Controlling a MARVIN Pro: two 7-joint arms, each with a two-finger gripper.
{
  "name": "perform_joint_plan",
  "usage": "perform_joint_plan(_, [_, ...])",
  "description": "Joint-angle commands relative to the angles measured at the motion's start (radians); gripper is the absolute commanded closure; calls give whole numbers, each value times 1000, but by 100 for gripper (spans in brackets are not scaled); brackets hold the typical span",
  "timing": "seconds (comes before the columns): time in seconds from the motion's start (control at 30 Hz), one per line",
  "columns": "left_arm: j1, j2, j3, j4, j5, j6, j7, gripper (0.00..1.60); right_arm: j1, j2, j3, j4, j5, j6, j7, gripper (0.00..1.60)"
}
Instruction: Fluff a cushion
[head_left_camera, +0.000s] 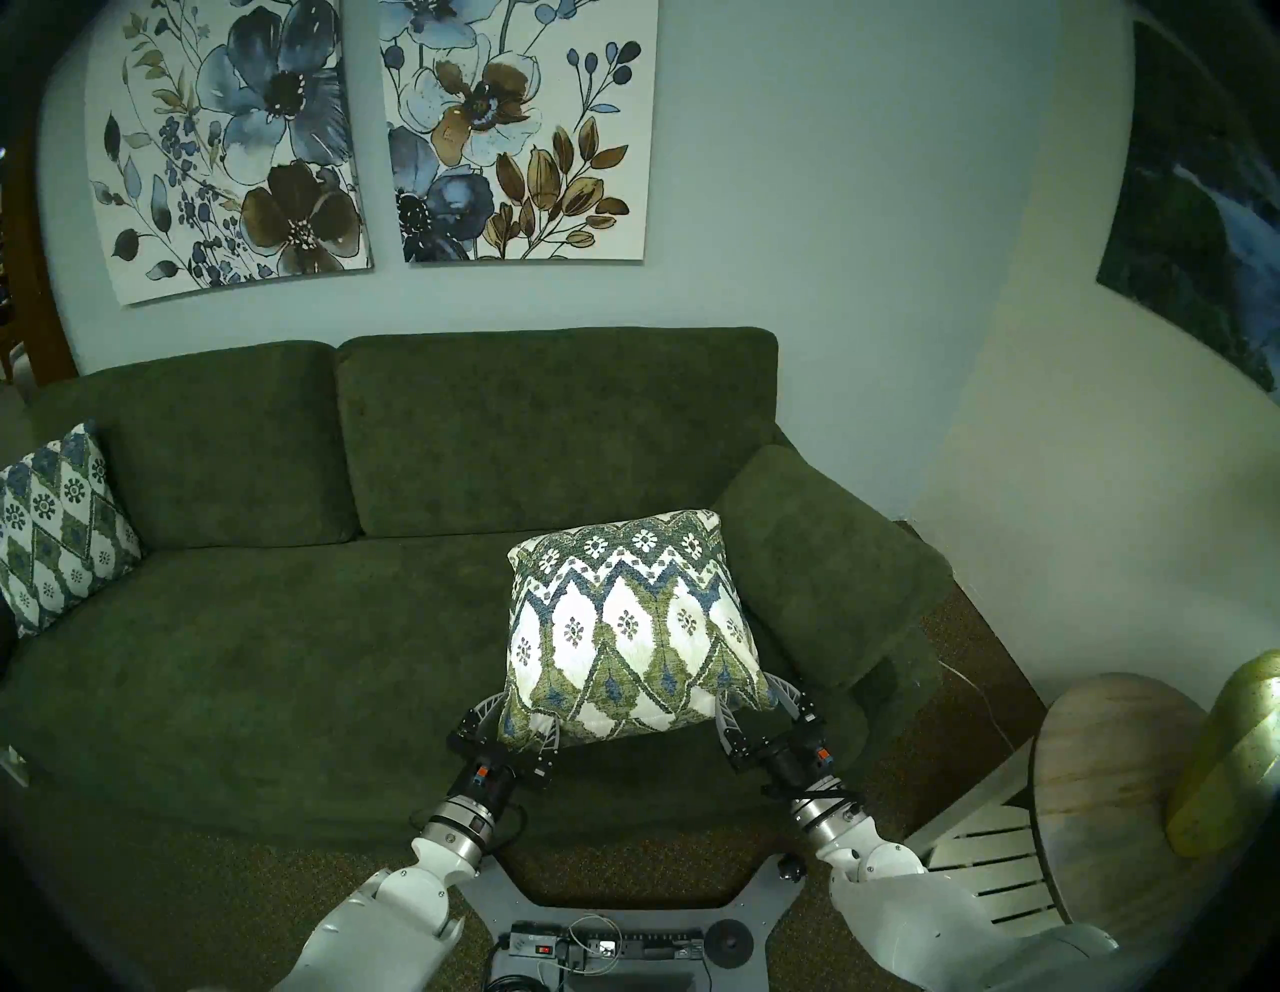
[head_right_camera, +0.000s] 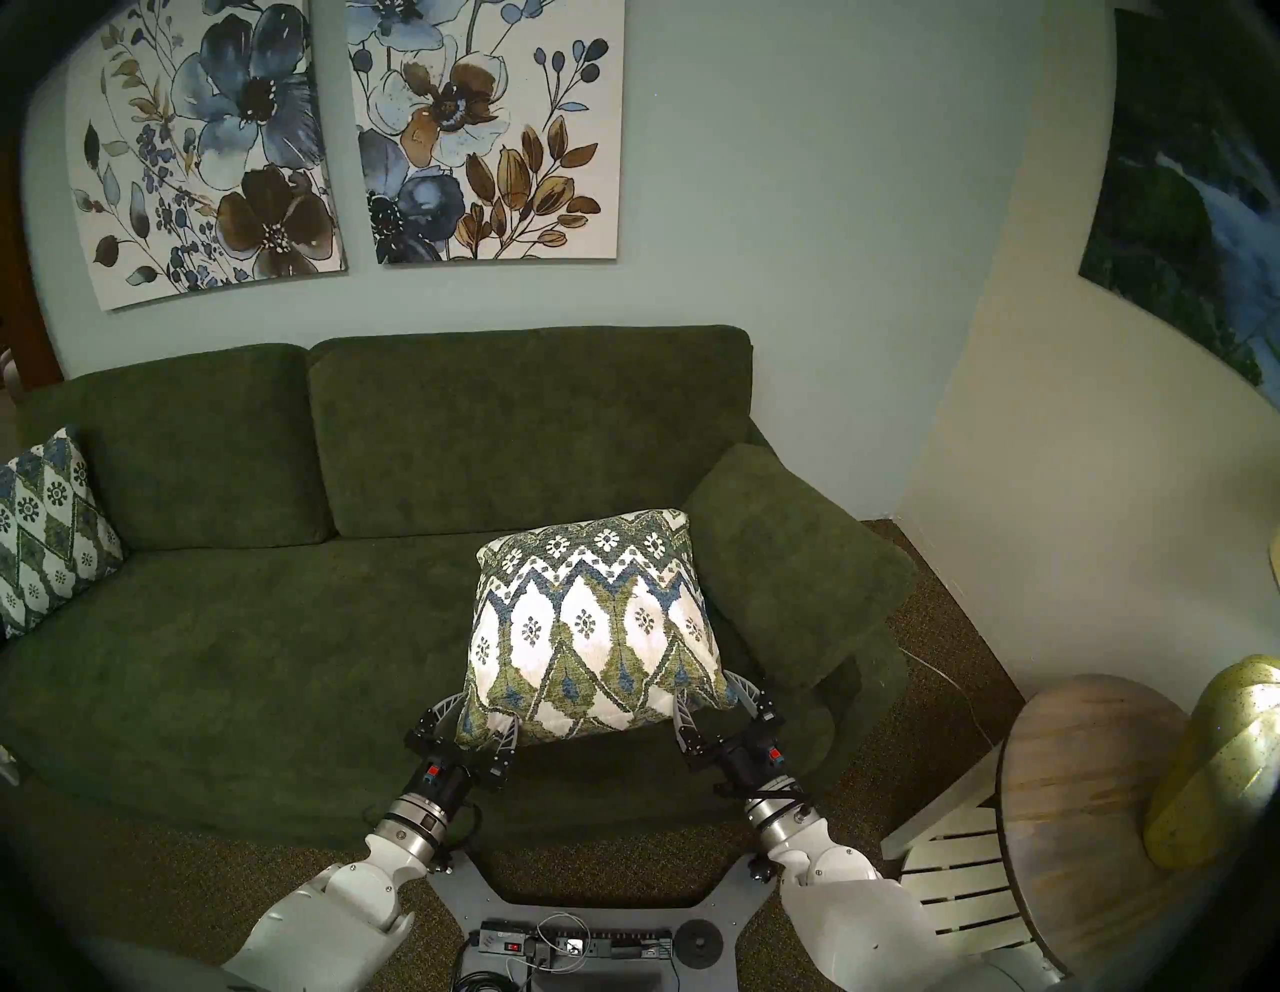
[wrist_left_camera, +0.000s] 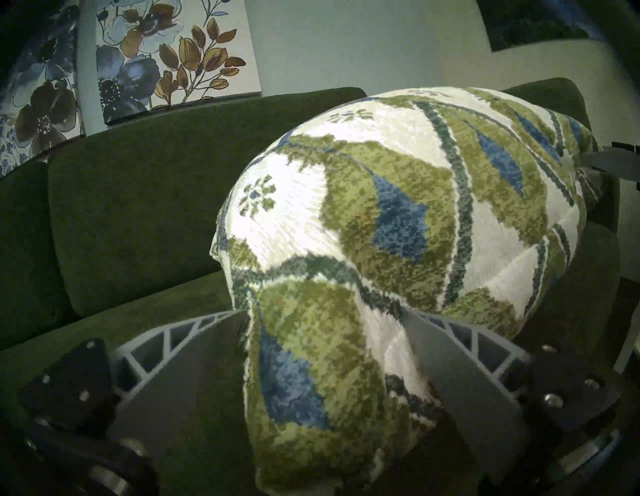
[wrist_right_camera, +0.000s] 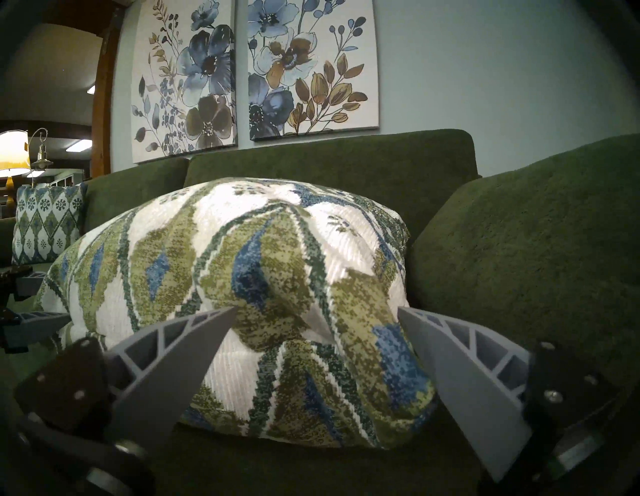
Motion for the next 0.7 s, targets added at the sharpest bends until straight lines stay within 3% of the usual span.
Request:
perform_joint_plan(0.0, [-104, -1, -8, 94, 10, -31, 0, 0, 9, -39, -4, 48, -17, -2, 16, 0])
perform_joint_plan(0.23, [-151, -16, -3, 224, 27, -81, -9, 0, 20, -34, 21, 69, -14, -2, 38, 0])
perform_joint_plan(0.47, [-177, -23, -11, 259, 29, -115, -9, 0, 20, -30, 52, 33, -9, -2, 57, 0])
perform_joint_plan(0.5, [-186, -24, -17, 264, 27, -116, -4, 103, 13, -27, 61, 7, -2, -2, 65, 124])
perform_joint_plan(0.53, [-192, -22, -19, 268, 30, -122, 1, 160, 9, -27, 67, -5, 1, -2, 69, 160])
perform_joint_plan(0.67, [-221, -11, -33, 279, 19, -133, -2, 160, -8, -29, 87, -41, 12, -2, 81, 160])
